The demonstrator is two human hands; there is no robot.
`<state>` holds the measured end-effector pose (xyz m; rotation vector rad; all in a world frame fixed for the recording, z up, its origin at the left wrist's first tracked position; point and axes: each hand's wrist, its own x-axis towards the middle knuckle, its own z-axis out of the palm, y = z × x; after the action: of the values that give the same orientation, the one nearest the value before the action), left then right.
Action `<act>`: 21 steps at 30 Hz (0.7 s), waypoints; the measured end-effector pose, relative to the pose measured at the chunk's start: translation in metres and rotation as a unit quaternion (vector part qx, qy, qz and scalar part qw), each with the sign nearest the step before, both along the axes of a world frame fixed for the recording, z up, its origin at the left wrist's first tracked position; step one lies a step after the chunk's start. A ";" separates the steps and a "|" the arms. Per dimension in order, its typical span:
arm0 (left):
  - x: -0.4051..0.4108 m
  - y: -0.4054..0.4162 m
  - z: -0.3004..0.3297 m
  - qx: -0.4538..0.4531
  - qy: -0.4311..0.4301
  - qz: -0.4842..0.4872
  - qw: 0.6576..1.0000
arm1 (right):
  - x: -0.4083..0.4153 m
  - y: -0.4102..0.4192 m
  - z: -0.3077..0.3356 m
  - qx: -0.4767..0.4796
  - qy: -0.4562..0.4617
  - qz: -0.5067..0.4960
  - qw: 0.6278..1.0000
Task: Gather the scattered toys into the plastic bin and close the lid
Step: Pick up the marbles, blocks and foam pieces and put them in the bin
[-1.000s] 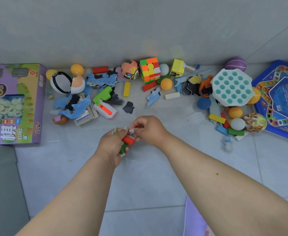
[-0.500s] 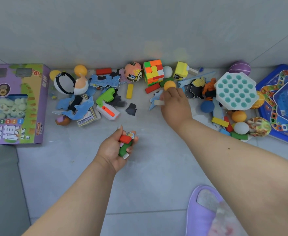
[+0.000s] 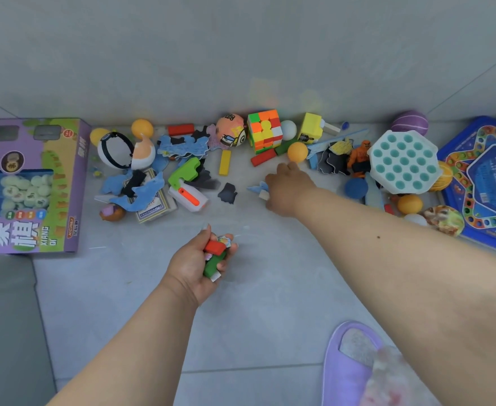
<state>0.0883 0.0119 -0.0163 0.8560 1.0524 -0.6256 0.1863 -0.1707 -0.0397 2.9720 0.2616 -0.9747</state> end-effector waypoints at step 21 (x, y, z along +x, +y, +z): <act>-0.001 0.002 -0.004 -0.003 -0.007 0.000 1.000 | 0.029 -0.032 -0.006 0.013 -0.155 -0.186 0.970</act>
<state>0.0870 0.0135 -0.0207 0.8533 1.0380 -0.6214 0.2151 -0.2025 -0.0452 3.2009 -0.2981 -0.4997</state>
